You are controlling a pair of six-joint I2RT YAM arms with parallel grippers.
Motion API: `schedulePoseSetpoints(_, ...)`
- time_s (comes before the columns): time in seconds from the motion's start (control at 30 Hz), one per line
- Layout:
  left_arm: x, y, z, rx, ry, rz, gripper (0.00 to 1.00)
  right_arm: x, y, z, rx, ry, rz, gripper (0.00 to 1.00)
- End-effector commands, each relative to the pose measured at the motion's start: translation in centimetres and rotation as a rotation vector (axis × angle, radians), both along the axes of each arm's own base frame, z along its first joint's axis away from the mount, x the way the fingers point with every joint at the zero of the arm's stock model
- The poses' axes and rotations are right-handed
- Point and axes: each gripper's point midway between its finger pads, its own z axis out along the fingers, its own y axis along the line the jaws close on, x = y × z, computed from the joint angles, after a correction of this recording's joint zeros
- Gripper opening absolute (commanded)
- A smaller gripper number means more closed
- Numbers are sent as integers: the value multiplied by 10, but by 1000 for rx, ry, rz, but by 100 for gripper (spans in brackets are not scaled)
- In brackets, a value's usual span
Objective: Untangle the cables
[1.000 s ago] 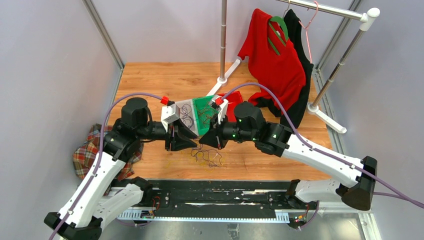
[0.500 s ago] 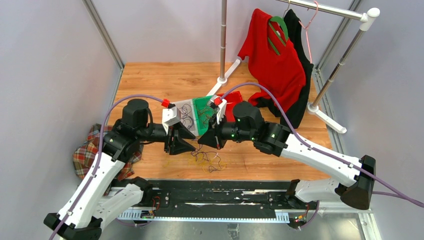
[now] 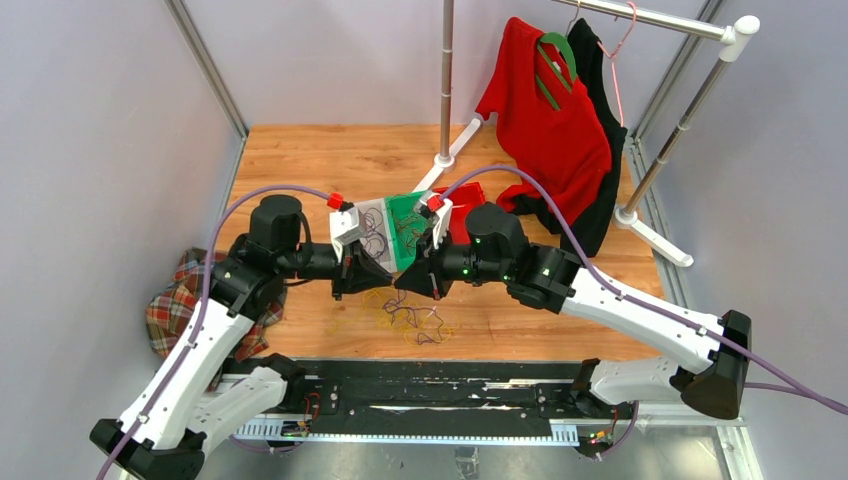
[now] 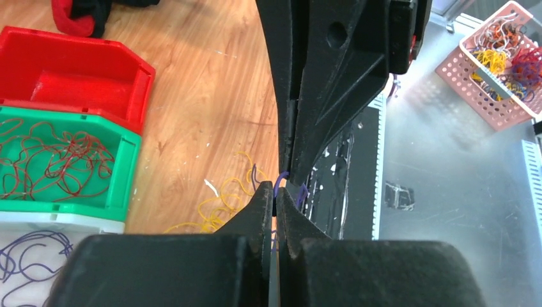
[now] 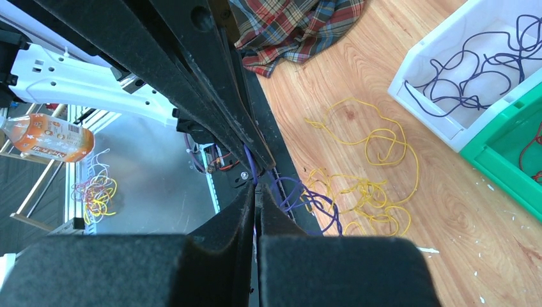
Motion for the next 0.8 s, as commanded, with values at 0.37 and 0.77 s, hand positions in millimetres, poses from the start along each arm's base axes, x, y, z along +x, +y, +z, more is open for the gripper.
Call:
schedulePoseSetpoints(0.37,15,9,53,-81,-30,205,1,33,-5,11,90,-179,-248,64)
schedulePoseSetpoints(0.77,-7,11,74,-64,-36,112,0,53,13,6,99,-335,-435,53)
